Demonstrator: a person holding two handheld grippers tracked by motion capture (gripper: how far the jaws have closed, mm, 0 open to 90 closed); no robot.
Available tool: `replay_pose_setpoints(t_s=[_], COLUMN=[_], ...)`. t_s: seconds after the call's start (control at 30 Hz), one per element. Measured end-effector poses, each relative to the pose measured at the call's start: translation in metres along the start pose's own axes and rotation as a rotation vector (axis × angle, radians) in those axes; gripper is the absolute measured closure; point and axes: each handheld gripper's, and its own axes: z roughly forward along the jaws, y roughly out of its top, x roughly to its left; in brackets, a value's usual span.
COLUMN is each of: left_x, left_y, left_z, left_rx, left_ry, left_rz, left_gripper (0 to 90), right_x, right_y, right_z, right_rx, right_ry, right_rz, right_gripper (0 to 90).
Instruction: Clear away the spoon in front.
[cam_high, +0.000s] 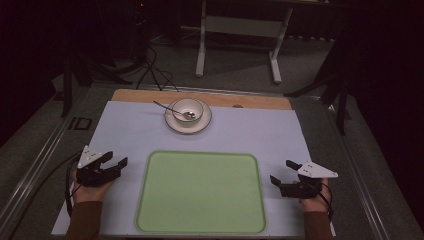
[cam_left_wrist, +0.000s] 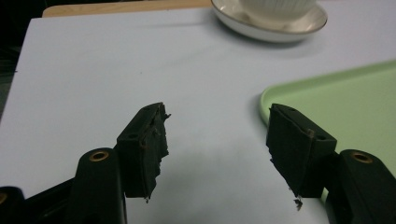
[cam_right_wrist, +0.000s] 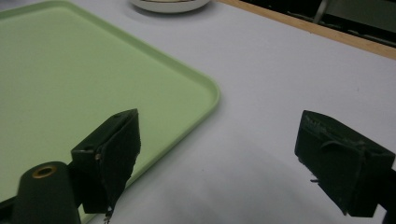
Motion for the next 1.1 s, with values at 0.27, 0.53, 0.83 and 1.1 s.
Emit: replay_pose_setpoints(t_s=[0.27, 0.53, 0.83, 1.1], left_x=[-0.008, -0.025, -0.033, -0.038], left_y=[0.015, 0.04, 0.072, 0.095], left_z=[-0.002, 0.004, 0.019, 0.032], left_rx=[-0.047, -0.072, -0.106, -0.107], left_ry=[-0.013, -0.059, -0.094, -0.1], left_rz=[0.019, 0.062, 0.072, 0.095], left_gripper=[37.5, 38.0, 37.7, 37.1], right_x=[0.0, 0.0, 0.0, 0.0], right_y=[-0.001, 0.0, 0.0, 0.0], right_z=[-0.001, -0.003, -0.002, -0.003], right_rx=[-0.001, -0.013, -0.011, -0.012], right_ry=[-0.005, -0.01, -0.007, -0.002], right_rz=[-0.001, 0.001, 0.003, 0.003], right_gripper=[14.0, 14.1, 14.2, 14.1])
